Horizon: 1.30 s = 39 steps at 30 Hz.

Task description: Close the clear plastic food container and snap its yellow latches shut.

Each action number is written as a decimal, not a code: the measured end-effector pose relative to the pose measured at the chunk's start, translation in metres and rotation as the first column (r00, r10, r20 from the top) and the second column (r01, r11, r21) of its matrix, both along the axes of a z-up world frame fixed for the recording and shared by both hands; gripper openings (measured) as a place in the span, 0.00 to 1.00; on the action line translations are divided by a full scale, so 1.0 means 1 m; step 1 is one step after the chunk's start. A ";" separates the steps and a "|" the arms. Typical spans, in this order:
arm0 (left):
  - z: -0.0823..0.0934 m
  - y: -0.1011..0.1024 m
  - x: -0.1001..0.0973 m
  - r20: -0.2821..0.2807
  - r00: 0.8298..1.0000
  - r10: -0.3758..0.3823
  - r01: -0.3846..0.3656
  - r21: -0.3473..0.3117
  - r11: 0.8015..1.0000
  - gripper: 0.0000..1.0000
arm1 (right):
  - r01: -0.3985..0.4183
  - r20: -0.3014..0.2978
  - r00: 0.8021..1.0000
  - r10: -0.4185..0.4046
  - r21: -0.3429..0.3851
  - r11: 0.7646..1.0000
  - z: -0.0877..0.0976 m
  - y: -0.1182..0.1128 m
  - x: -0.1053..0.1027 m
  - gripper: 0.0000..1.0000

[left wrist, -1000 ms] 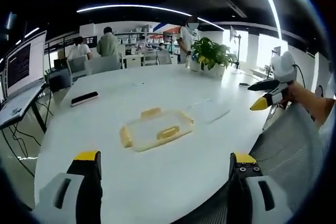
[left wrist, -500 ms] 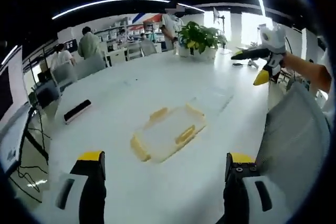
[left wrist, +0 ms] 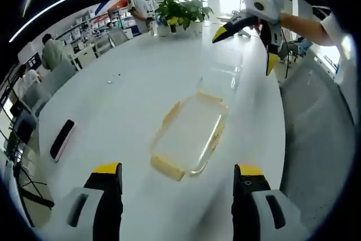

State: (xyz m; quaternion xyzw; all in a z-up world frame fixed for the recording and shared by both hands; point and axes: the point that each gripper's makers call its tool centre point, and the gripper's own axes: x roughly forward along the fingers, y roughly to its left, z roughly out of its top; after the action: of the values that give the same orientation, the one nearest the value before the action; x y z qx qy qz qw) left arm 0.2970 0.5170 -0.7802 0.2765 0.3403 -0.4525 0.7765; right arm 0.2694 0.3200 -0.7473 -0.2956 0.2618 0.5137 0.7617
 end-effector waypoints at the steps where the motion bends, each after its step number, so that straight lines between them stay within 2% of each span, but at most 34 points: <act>1: -0.005 0.001 0.001 -0.002 1.000 -0.022 0.022 0.033 0.999 0.76 | -0.046 0.002 0.999 0.046 -0.007 0.999 -0.002 0.006 0.002 0.78; 2: -0.010 -0.001 0.003 -0.005 0.997 -0.072 0.072 0.070 0.995 0.75 | -0.052 -0.010 0.999 0.052 -0.010 0.999 -0.004 0.009 0.004 0.74; 4: -0.016 -0.002 0.006 -0.022 0.994 -0.105 0.107 0.094 0.990 0.70 | -0.076 -0.042 0.996 0.075 -0.027 0.997 -0.010 0.013 0.007 0.69; 5: -0.019 -0.004 0.008 -0.043 0.993 -0.112 0.115 0.085 0.990 0.68 | -0.093 -0.060 0.994 0.091 -0.042 0.995 -0.015 0.016 0.009 0.67; 7: -0.024 -0.005 0.015 -0.065 0.991 -0.115 0.120 0.088 0.989 0.66 | -0.119 -0.060 0.992 0.115 -0.067 0.991 -0.023 0.020 0.017 0.66; 11: -0.033 -0.006 0.025 -0.101 0.985 -0.136 0.145 0.086 0.986 0.66 | -0.144 -0.128 0.983 0.132 -0.089 0.986 -0.042 0.025 0.022 0.66; 13: -0.038 -0.007 0.025 -0.113 0.976 -0.188 0.198 0.094 0.976 0.60 | -0.154 -0.149 0.979 0.136 -0.113 0.982 -0.052 0.025 0.026 0.64; 15: -0.046 -0.006 0.027 -0.129 0.972 -0.198 0.211 0.101 0.972 0.53 | -0.157 -0.173 0.976 0.133 -0.136 0.978 -0.063 0.023 0.028 0.64; 17: -0.051 -0.005 0.029 -0.141 0.968 -0.207 0.224 0.117 0.968 0.52 | -0.161 -0.203 0.971 0.130 -0.143 0.977 -0.071 0.022 0.027 0.62; 20: -0.059 -0.004 0.030 -0.150 0.959 -0.241 0.262 0.141 0.955 0.51 | -0.178 -0.200 0.969 0.142 -0.178 0.968 -0.080 0.019 0.031 0.61; 24: -0.066 -0.005 0.032 -0.151 0.947 -0.283 0.305 0.152 0.940 0.47 | -0.180 -0.233 0.963 0.138 -0.169 0.969 -0.086 0.020 0.032 0.60; 25: -0.065 -0.007 0.030 -0.166 0.943 -0.289 0.312 0.140 0.940 0.46 | -0.184 -0.243 0.960 0.140 -0.170 0.968 -0.088 0.020 0.032 0.60; 28: -0.065 -0.008 0.032 -0.161 0.937 -0.309 0.332 0.149 0.931 0.47 | -0.194 -0.248 0.958 0.147 -0.179 0.965 -0.092 0.021 0.032 0.55; 32: -0.065 -0.010 0.028 -0.174 0.925 -0.337 0.363 0.148 0.920 0.43 | -0.180 -0.244 0.961 0.134 -0.177 0.968 -0.091 0.022 0.039 0.54; 38: -0.065 -0.012 0.027 -0.175 0.924 -0.339 0.365 0.152 0.918 0.43 | -0.193 -0.225 0.963 0.148 -0.194 0.962 -0.091 0.027 0.042 0.48; 39: -0.065 -0.012 0.027 -0.180 0.923 -0.339 0.366 0.151 0.918 0.42 | -0.213 -0.224 0.961 0.164 -0.216 0.953 -0.092 0.027 0.041 0.47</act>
State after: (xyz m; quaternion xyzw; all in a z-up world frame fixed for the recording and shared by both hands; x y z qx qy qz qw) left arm 0.3235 0.5054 -0.8452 0.3684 0.3821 -0.5717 0.6256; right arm 0.3109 0.3469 -0.8393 -0.3543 0.3685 0.5768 0.6371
